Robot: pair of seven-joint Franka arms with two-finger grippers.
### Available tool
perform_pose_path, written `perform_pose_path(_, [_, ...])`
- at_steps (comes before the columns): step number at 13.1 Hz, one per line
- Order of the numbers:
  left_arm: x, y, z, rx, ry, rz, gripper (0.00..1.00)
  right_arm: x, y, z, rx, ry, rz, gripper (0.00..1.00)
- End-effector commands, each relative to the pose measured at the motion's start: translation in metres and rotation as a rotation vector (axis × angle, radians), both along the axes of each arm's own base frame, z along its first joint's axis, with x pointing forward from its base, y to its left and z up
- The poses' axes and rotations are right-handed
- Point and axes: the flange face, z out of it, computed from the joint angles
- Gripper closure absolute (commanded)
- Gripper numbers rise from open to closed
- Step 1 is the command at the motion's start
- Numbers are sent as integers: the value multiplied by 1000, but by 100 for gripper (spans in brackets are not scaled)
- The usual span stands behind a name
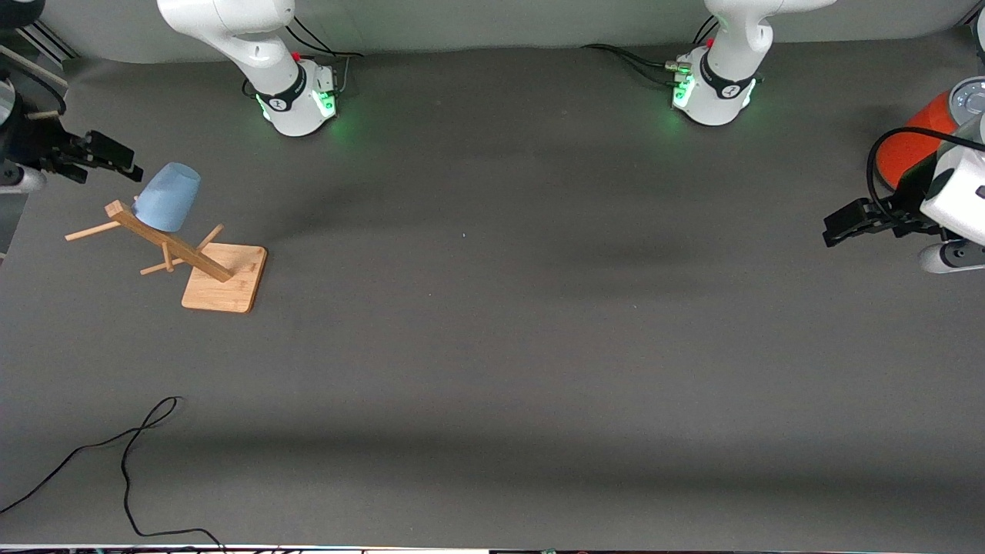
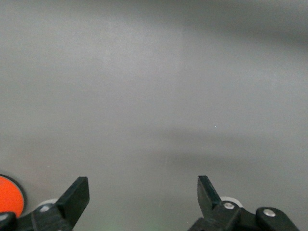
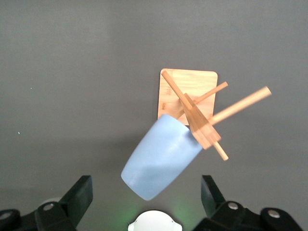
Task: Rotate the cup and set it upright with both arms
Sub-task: 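Pull the light blue cup off the wooden mug tree with the right gripper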
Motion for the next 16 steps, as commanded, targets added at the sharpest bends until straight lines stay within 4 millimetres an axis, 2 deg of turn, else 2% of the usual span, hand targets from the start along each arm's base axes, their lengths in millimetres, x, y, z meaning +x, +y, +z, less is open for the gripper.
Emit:
perform_pose_path(1, [-1,-3,5,-11,-14,-4,0,-6,-3,-3,-22,-8,-154,0])
perform_pose_path(6, [-1,-4,4,-11,-14,-5,0,3,-2,-13,-58,19,-646,0])
perform_pose_path(8, [-1,-4,5,-11,-16,-5,0,5,-2,-23,-65,41,-667,0])
perform_pose_path(13, [0,-4,3,-11,-14,-5,0,-3,1,-85,-70,72,-690,0])
perform_pose_path(16, [0,-4,3,-11,-14,-5,0,-6,-8,-118,-66,84,-711,0])
